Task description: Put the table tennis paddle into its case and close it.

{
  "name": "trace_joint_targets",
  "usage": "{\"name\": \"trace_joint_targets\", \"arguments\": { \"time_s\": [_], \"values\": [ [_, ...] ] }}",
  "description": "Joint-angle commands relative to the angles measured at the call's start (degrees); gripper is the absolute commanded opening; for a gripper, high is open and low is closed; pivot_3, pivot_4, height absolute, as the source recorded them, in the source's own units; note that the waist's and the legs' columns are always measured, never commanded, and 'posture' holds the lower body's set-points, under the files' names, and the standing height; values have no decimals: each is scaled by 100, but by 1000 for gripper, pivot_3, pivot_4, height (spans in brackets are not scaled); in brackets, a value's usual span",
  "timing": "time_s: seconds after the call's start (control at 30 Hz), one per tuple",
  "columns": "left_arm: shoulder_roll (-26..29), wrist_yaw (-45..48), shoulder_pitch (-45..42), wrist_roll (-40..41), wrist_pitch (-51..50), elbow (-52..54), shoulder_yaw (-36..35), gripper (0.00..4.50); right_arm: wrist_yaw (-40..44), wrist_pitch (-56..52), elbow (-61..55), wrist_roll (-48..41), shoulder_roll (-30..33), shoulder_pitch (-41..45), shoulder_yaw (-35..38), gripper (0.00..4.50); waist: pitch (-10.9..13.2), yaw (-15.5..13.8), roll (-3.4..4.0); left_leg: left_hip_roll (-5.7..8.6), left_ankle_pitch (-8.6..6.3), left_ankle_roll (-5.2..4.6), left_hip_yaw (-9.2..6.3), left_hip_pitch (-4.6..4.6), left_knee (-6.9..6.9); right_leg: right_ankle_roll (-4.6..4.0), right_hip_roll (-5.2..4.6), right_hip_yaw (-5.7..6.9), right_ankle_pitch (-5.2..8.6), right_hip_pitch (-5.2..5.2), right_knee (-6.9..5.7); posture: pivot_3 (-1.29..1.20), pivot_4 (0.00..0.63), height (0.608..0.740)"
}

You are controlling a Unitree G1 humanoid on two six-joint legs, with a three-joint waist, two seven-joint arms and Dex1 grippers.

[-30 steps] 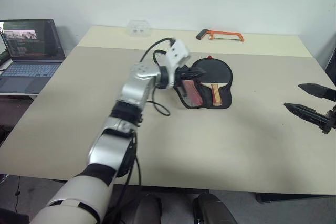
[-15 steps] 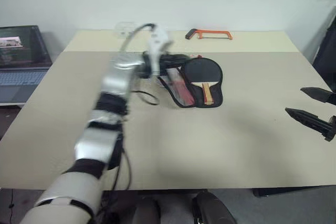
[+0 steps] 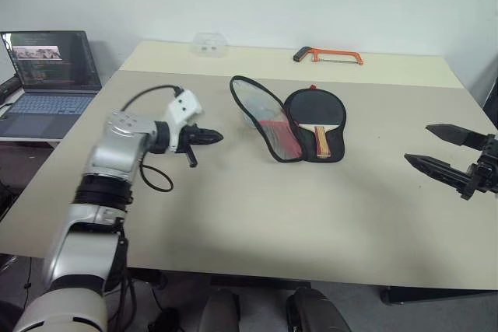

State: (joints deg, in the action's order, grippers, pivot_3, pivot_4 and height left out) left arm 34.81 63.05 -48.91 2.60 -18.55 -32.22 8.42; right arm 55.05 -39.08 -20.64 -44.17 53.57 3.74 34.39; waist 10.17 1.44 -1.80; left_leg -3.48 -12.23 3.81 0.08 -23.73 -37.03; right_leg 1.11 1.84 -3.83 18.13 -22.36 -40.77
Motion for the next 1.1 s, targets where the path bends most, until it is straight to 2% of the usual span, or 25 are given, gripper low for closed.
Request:
{"name": "trace_joint_targets", "arguments": {
  "time_s": [0.03,0.13,0.23,0.33,0.53,0.67,0.9,1.1],
  "values": [
    [-340,-572,-518,-296,15,-427,123,43,5,25,-6,-103,88,99,61,4500,5,2,-8,0,0,0,-1,-2,-1,0,0,2,0,0,1,0,150,740],
    [-859,-918,-971,-660,231,-1129,437,43,2,5,-28,-116,114,90,112,4500,6,20,-10,0,0,-1,-1,-5,2,0,0,0,0,-1,7,0,150,740],
    [-1146,-1160,-1280,-811,469,-1660,478,43,12,4,-22,-105,130,65,152,4500,6,22,-10,2,-1,-1,0,-6,6,0,1,-2,0,-1,12,0,150,740],
    [-1682,-1512,-1781,-733,719,-2173,323,43,11,15,-7,-82,142,33,191,4500,6,45,-10,2,-1,-2,3,-6,9,0,0,-5,0,-1,17,0,150,740],
    [-2407,-2076,-2459,-702,1173,-2980,179,43,53,88,79,-29,143,3,235,4500,7,43,-12,5,-2,-2,4,-9,10,0,0,-6,0,-1,23,0,150,740],
    [-3064,-2959,-2831,-750,1384,-3525,22,43,55,116,99,1,158,-9,265,4500,7,36,-12,6,-2,-2,4,-9,13,1,0,-6,0,-1,26,0,150,740],
    [-3816,-4154,-2749,-1324,1409,-4176,281,43,11,99,-30,-19,123,-136,378,4500,7,49,-12,9,-3,-3,4,-6,17,2,0,-10,0,0,30,0,150,740],
    [-3974,-4576,-2583,-1497,1505,-4305,235,43,-160,-85,-186,-131,88,-301,498,4500,7,48,-11,12,-3,-2,6,-4,19,2,0,-12,0,0,29,0,150,740]
  ]
}}
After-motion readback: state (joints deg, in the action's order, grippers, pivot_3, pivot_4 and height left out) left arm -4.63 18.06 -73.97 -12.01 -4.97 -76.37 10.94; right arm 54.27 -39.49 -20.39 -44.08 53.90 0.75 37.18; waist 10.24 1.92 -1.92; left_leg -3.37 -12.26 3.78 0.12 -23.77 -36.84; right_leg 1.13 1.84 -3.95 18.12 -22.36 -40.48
